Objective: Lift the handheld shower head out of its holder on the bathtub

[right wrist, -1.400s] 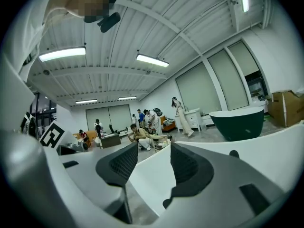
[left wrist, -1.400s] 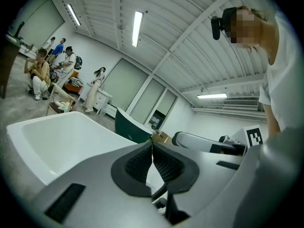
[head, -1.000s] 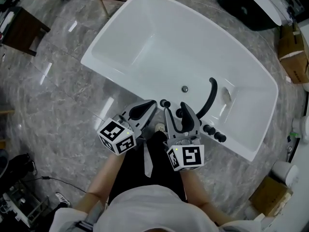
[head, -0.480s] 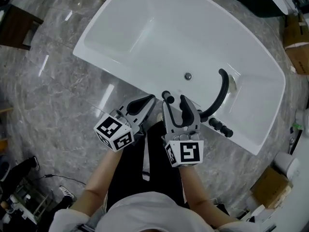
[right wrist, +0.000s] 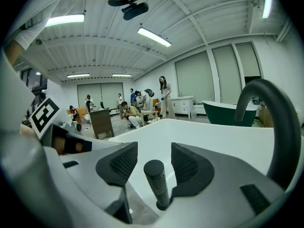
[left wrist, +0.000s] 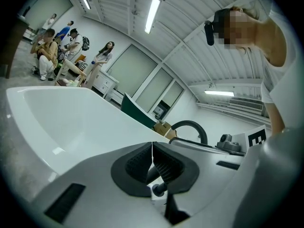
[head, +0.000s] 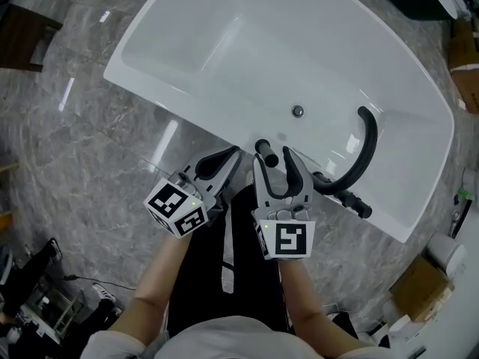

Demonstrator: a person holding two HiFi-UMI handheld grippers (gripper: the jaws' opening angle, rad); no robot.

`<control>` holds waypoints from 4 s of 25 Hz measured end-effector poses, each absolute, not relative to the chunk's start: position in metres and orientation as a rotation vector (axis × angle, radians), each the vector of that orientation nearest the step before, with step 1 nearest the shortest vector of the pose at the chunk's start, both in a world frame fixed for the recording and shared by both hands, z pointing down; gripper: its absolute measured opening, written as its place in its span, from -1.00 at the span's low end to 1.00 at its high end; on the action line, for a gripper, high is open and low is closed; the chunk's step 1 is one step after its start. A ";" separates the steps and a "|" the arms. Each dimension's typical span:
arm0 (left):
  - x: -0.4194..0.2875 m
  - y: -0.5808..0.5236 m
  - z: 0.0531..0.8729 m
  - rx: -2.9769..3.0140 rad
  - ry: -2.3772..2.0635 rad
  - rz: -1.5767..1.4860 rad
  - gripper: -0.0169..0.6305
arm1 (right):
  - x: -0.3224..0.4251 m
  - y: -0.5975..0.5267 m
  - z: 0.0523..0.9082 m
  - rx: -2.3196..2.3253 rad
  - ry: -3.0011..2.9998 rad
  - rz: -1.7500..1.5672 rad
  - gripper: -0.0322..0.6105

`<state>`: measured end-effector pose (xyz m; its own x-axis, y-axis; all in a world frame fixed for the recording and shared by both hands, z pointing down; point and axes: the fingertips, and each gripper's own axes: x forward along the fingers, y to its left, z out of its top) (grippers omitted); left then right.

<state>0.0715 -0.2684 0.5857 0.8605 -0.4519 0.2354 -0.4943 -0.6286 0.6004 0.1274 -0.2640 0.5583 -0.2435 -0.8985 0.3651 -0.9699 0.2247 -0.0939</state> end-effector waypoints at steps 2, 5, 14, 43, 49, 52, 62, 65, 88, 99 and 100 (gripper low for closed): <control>0.073 -0.270 0.594 2.344 -0.681 0.080 -0.91 | 0.129 -0.265 0.568 1.765 -2.251 0.436 -0.24; 0.075 -0.271 0.603 2.345 -0.681 0.074 -0.91 | 0.131 -0.265 0.583 1.766 -2.243 0.469 -0.24; 0.070 -0.269 0.639 2.307 -0.688 0.083 -0.91 | 0.129 -0.270 0.631 1.767 -2.179 0.504 -0.25; 0.069 -0.262 0.635 2.302 -0.673 0.074 -0.91 | 0.130 -0.271 0.648 1.697 -2.078 0.395 -0.49; 0.066 -0.264 0.619 2.318 -0.680 0.062 -0.91 | 0.126 -0.273 0.626 1.702 -2.101 0.370 -0.49; 0.065 -0.264 0.611 2.323 -0.686 0.053 -0.91 | 0.127 -0.275 0.615 1.705 -2.112 0.368 -0.49; 0.056 -0.265 0.573 2.348 -0.711 0.020 -0.91 | 0.116 -0.277 0.570 1.678 -2.162 0.302 -0.49; 0.052 -0.264 0.559 2.361 -0.720 0.017 -0.91 | 0.113 -0.277 0.554 1.670 -2.174 0.278 -0.50; 0.026 -0.254 0.440 2.449 -0.773 -0.052 -0.91 | 0.097 -0.276 0.407 1.629 -2.296 0.145 -0.50; -0.013 -0.252 0.385 2.486 -0.877 -0.156 -0.91 | 0.039 -0.267 0.333 1.497 -2.482 0.011 -0.50; -0.018 -0.251 0.382 2.487 -0.892 -0.161 -0.91 | 0.033 -0.266 0.331 1.477 -2.498 0.005 -0.50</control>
